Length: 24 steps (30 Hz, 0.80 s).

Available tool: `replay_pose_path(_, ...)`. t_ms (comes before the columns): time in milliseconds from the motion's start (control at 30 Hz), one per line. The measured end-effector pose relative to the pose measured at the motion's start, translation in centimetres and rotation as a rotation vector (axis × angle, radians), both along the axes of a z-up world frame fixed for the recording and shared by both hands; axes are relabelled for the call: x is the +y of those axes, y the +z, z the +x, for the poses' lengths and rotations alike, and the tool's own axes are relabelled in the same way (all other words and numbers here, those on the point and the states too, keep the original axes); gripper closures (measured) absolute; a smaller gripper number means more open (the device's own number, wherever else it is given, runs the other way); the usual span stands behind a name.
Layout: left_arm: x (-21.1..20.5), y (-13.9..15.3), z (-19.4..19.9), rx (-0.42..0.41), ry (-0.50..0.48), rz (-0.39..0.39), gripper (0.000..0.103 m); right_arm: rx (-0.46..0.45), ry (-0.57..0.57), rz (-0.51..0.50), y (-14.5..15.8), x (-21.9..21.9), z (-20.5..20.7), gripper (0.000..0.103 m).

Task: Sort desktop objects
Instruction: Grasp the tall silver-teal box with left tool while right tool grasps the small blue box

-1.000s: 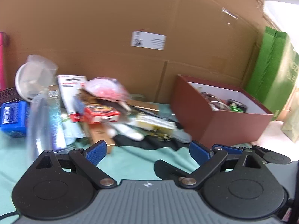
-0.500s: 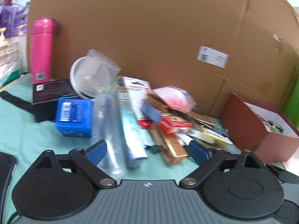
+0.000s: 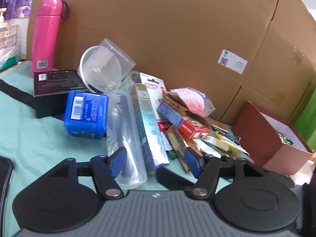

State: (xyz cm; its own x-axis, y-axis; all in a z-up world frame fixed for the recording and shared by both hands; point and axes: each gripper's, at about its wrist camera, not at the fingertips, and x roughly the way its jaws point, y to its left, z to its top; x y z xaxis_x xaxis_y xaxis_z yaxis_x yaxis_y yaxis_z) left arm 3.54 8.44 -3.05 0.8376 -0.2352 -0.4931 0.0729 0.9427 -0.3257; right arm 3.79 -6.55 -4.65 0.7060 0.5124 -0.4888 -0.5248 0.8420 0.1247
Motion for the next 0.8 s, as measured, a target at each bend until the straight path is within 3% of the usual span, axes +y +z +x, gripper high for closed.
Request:
replay_pose_path(233, -0.2, 0.2, 1.1, -0.003, -0.038, -0.011, 0.047, 0.018, 0.007, -0.01, -0.5, 1.4, 1.0, 0.056)
replay_pose_path(467, -0.8, -0.6, 2.0, 0.047, -0.062, -0.041, 0.054, 0.072, 0.004, -0.005, -1.2, 1.7, 1.7, 0.082)
replay_pose_path(633, -1.4, -0.9, 1.9, 0.074, -0.052, -0.025, 0.056, 0.066, 0.012, -0.032, -0.9, 0.8, 0.8, 0.083)
replay_pose_path(800, -2.0, -0.8, 0.9, 0.112, -0.097, -0.072, 0.061, 0.068, 0.024, -0.063, -0.6, -1.0, -1.2, 0.083)
